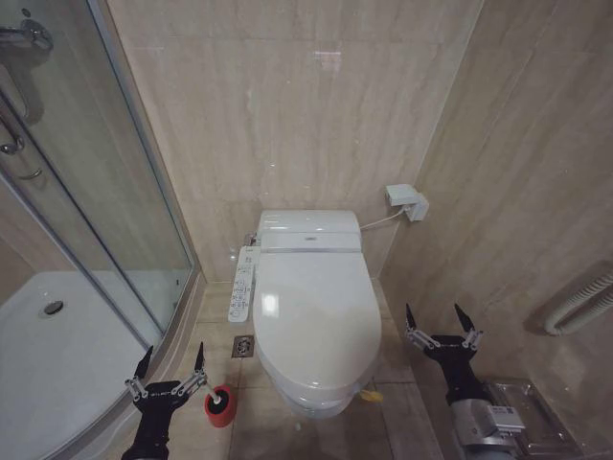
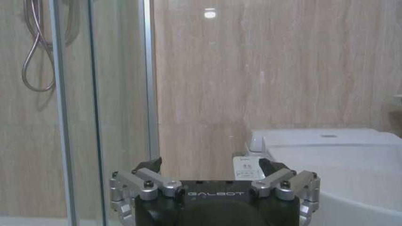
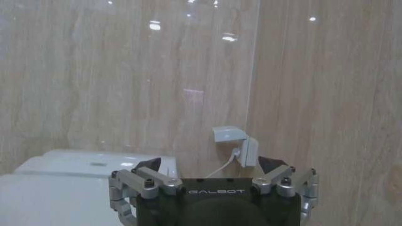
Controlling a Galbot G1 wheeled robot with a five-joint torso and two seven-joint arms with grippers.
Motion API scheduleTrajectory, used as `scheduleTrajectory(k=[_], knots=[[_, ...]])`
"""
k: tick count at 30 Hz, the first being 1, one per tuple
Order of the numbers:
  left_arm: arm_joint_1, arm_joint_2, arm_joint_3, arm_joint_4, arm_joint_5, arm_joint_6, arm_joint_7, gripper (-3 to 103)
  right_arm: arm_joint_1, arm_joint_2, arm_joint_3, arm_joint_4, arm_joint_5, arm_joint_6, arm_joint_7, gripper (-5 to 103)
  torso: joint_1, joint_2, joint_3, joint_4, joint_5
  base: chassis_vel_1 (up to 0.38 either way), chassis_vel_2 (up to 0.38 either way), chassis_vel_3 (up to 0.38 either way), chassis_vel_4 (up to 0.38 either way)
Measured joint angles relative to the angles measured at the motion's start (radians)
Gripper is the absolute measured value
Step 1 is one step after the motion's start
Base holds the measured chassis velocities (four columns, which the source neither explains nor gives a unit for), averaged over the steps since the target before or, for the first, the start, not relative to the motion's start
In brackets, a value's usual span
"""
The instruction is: Open the toilet lid, clean the toilet bowl with a toilet brush, close the toilet lid, and flush.
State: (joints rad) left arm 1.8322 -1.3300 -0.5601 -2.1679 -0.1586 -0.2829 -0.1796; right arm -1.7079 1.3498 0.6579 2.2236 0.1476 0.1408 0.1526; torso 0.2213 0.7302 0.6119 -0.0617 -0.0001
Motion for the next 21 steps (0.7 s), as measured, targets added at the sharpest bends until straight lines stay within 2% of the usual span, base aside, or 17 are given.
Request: scheduleTrajectory(k=[21], knots=[[0.0, 0.0, 0.0, 0.0, 0.0, 0.0, 0.0, 100, -0.016, 0.01, -0.001, 0.044, 0.013, -0.005, -0.016, 100, 0.0, 0.0, 0.0, 0.0, 0.0001, 0.0, 0.0, 0.0, 0.0]])
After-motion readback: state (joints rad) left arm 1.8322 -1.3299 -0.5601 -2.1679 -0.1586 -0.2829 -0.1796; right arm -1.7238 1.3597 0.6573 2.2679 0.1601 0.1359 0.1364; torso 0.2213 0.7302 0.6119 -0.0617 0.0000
